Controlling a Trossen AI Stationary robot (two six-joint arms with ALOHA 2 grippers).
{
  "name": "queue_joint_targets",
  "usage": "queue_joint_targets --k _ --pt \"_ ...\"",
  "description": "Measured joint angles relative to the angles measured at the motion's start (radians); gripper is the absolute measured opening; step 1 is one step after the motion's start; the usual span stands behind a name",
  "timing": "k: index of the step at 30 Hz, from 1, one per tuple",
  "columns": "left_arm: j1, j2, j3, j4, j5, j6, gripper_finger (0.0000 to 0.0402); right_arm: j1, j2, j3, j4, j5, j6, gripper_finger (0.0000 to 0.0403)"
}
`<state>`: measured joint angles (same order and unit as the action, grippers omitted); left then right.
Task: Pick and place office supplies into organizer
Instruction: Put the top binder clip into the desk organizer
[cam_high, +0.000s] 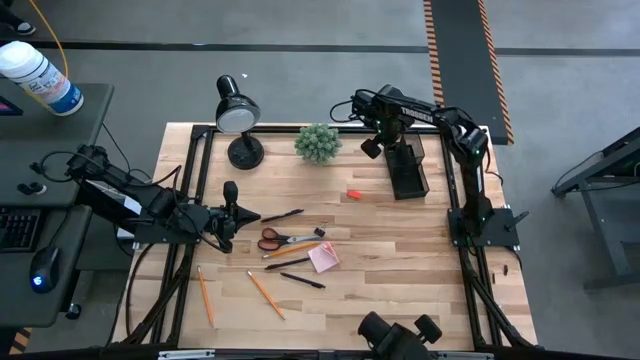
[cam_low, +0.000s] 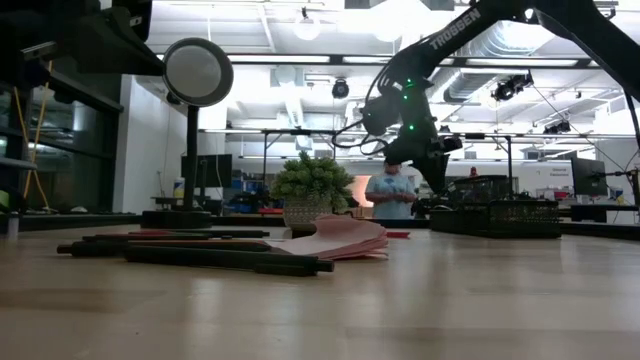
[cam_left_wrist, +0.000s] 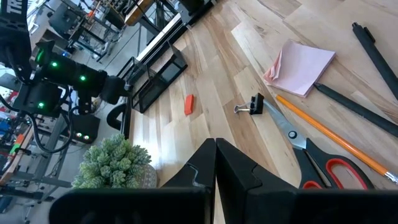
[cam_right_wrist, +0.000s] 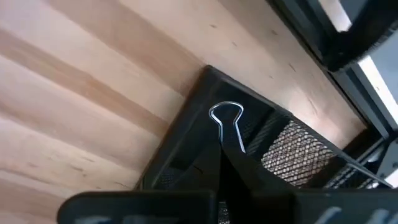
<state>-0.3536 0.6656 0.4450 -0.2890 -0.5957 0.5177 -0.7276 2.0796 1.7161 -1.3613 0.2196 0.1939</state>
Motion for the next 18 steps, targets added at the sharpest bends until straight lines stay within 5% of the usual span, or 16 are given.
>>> queue_joint_targets --k 18 --pt "0.0 0.0 0.0 -0.002 0.0 0.0 0.0001 -0.001 0.086 0.001 -0.029 0.061 0.088 0.0"
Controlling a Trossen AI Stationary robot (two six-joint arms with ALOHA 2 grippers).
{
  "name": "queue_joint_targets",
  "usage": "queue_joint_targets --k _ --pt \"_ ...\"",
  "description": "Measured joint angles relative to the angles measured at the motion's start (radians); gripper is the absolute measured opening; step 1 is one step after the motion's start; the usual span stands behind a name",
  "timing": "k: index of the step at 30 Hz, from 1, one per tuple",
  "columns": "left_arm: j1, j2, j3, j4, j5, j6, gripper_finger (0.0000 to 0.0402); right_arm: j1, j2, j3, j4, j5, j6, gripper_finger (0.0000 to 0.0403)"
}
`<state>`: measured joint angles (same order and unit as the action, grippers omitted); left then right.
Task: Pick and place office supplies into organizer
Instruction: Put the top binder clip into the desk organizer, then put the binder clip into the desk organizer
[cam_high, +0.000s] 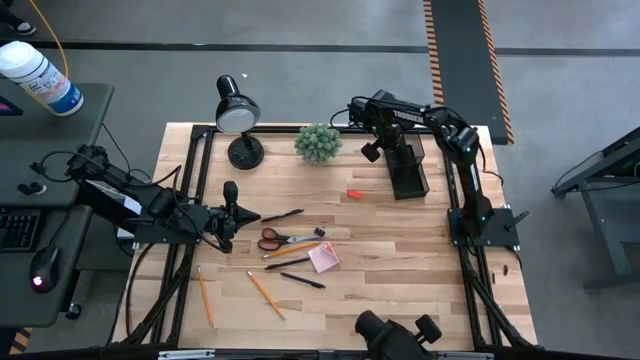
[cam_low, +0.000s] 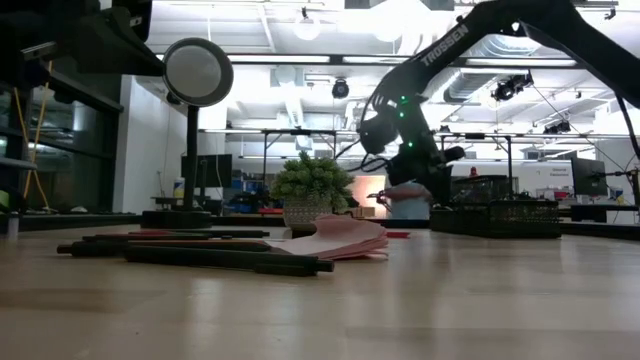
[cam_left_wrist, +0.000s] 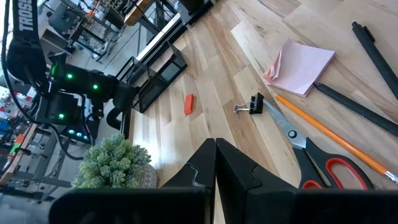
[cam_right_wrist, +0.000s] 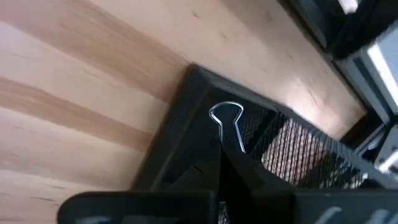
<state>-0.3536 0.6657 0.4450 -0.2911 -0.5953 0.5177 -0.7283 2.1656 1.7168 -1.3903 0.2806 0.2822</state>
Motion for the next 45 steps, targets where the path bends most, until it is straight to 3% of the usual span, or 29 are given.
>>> queue_joint_targets --k 15,31,39,45 --pt "0.0 0.0 0.0 0.0 0.0 0.0 0.0001 0.0 0.01 0.0 -0.008 0.003 -0.017 0.0005" --pt "0.0 0.0 0.0 0.001 0.0 0.0 0.0001 0.013 0.01 0.002 -0.02 0.04 -0.062 0.0101" --pt "0.0 0.0 0.0 0.001 0.0 0.001 0.0001 0.096 0.009 0.081 -0.096 0.039 -0.084 0.0103" --pt "0.0 0.0 0.0 0.001 0.0 0.001 0.0001 0.204 0.009 0.148 -0.105 -0.023 -0.127 0.0103"
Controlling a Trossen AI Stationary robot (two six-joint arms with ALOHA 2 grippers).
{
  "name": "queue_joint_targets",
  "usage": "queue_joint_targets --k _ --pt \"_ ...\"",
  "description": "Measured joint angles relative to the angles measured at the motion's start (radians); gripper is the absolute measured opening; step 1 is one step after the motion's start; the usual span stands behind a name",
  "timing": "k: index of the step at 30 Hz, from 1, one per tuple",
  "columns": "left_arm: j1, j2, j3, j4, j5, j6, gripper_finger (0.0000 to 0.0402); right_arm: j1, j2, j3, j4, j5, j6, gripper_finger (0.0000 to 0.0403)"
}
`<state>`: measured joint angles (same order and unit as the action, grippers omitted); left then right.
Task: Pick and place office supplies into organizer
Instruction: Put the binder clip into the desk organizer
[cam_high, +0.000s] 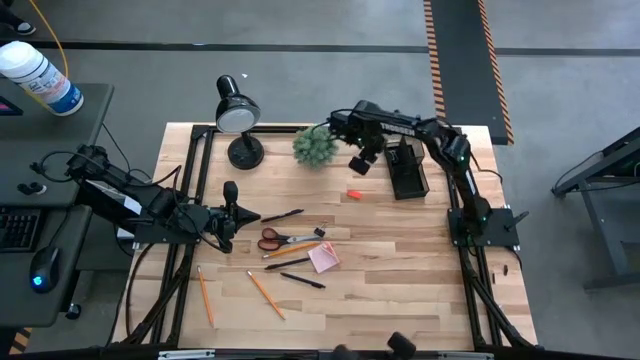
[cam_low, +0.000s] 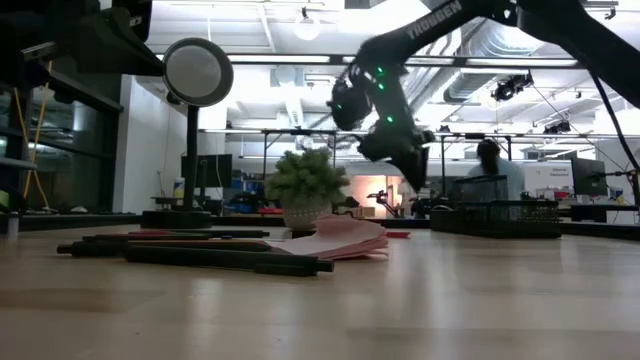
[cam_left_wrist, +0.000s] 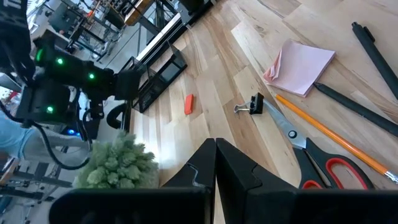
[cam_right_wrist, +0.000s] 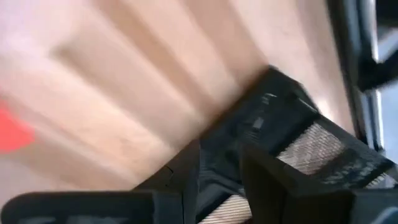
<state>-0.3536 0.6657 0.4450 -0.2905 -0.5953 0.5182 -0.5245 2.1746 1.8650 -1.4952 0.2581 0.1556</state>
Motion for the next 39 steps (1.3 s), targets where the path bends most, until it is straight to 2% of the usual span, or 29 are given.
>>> queue_joint_targets --k 5,10,18,25,31,39 --pt "0.0 0.0 0.0 0.0 0.0 0.0 0.0001 0.061 0.0 0.044 -0.005 0.046 -0.003 0.0103" --pt "0.0 0.0 0.0 0.0 0.0 0.0 0.0001 0.071 0.0 0.071 -0.004 0.065 0.001 0.0103" --pt "0.0 0.0 0.0 0.0 0.0 0.0 0.0001 0.148 -0.001 0.079 0.011 -0.037 -0.088 0.0103" --pt "0.0 0.0 0.0 0.0 0.0 0.0 0.0001 0.263 -0.001 0.079 0.04 -0.101 -0.171 0.0103" --pt "0.0 0.0 0.0 0.0 0.0 -0.001 0.0001 0.375 -0.001 0.079 0.131 -0.164 -0.205 0.0103" --pt "0.0 0.0 0.0 0.0 0.0 -0.001 0.0001 0.527 -0.001 0.079 0.3 -0.163 -0.217 0.0103"
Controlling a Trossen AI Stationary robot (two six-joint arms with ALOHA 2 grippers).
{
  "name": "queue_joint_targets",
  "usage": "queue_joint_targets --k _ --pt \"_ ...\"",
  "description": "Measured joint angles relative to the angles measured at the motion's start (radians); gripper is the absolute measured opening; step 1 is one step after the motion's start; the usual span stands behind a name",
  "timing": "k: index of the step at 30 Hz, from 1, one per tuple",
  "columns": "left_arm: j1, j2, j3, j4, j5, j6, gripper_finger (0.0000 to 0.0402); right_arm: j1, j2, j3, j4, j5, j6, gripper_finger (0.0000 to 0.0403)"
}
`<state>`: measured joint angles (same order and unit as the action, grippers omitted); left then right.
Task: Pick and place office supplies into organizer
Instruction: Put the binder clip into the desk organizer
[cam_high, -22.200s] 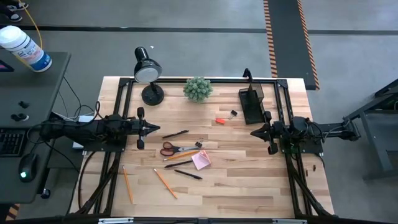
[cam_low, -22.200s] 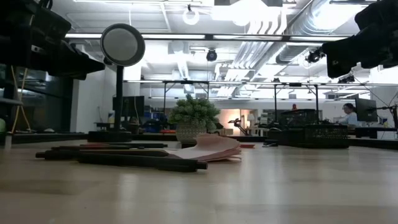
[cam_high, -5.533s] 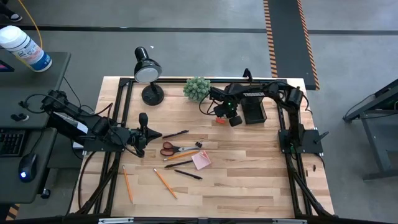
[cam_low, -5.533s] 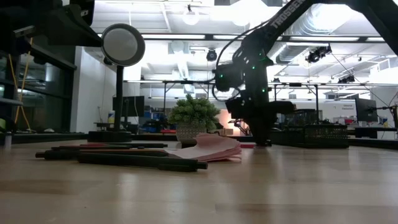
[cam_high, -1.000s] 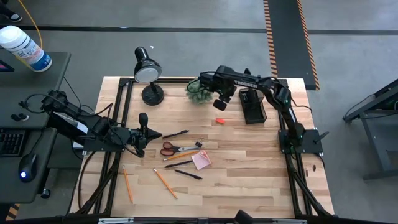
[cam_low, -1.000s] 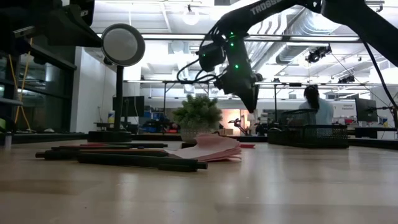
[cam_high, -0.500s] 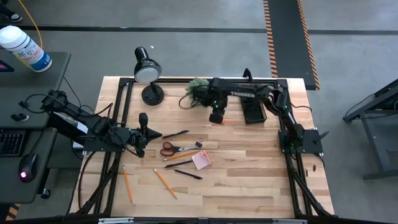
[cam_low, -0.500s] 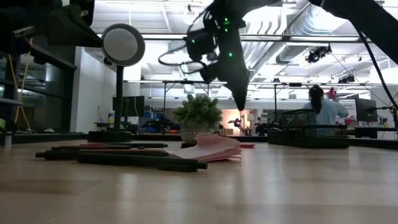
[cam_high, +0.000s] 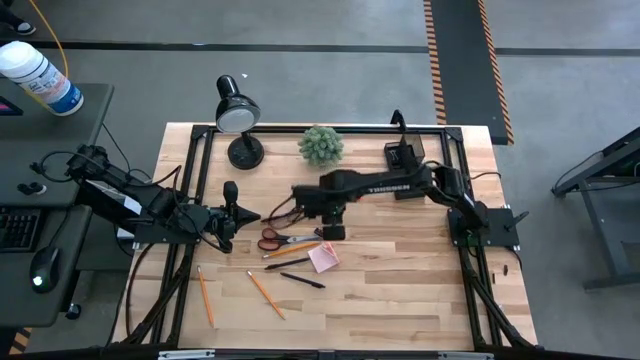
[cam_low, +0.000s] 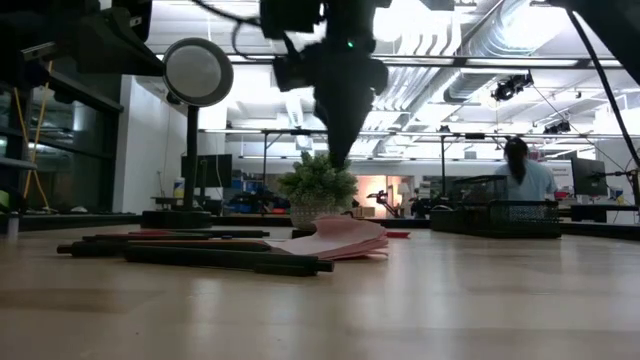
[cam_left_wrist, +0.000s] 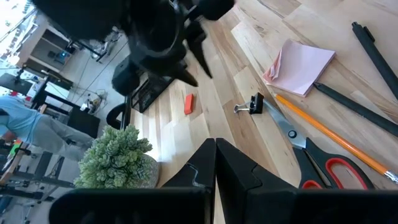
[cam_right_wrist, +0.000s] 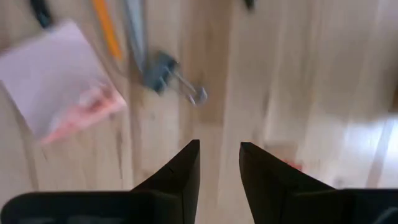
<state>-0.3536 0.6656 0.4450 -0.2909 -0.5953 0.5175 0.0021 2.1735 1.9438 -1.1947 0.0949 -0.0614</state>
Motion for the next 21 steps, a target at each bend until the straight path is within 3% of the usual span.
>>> queue_joint_targets --k 7,14,18,21 --pt "0.0 0.0 0.0 0.0 0.0 -0.001 0.0001 0.077 0.0 -0.004 0.035 -0.002 -0.306 0.0103" --pt "0.0 0.0 0.0 0.0 0.0 -0.002 0.0001 0.068 0.0 -0.092 -0.013 0.02 -0.634 0.0103" --pt "0.0 0.0 0.0 0.0 0.0 -0.001 0.0001 0.047 0.0 -0.164 0.065 0.049 -0.69 0.0103" --pt "0.0 0.0 0.0 0.0 0.0 0.0 0.0001 0.031 0.001 -0.194 0.122 -0.026 -0.748 0.0096"
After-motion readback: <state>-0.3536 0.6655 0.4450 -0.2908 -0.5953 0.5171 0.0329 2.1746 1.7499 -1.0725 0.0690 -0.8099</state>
